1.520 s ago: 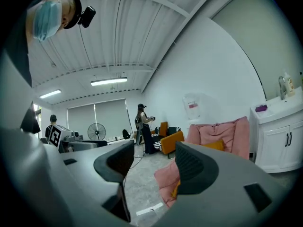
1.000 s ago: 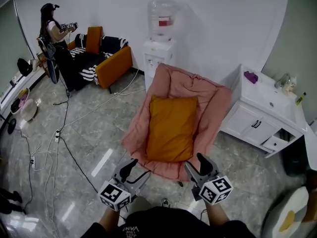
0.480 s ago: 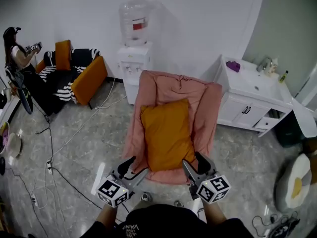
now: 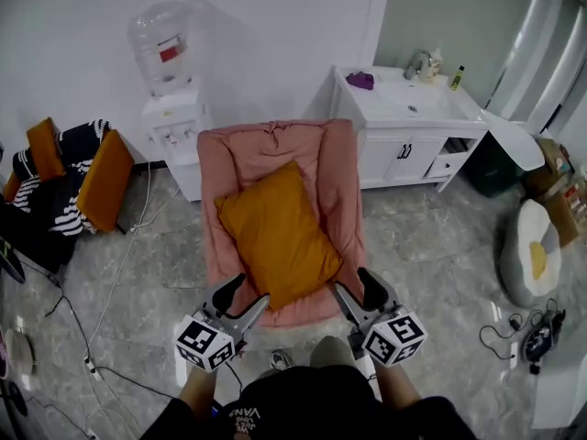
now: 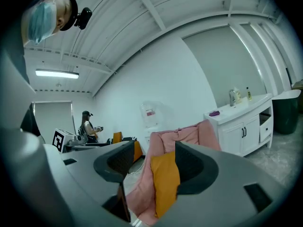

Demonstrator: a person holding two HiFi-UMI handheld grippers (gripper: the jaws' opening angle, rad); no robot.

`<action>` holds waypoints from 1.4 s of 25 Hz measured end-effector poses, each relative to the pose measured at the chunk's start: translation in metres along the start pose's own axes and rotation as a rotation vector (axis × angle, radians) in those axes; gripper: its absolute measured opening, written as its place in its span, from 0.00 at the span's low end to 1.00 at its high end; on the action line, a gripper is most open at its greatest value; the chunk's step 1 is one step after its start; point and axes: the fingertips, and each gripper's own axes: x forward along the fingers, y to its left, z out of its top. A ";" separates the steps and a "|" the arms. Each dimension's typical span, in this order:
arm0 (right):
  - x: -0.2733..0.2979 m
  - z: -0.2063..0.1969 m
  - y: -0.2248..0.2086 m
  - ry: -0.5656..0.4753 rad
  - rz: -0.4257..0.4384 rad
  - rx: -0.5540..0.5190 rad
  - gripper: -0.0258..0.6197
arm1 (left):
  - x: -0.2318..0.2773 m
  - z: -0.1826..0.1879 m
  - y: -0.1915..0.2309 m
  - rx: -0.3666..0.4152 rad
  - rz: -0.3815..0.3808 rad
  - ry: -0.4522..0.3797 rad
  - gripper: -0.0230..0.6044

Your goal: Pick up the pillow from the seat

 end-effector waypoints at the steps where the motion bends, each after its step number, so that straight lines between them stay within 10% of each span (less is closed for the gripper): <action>1: -0.004 -0.002 -0.004 0.002 -0.020 0.004 0.43 | 0.003 -0.002 0.000 -0.005 -0.012 0.002 0.45; 35: 0.183 -0.046 -0.215 0.257 0.040 0.006 0.43 | 0.181 -0.101 0.156 -0.185 0.307 0.194 0.45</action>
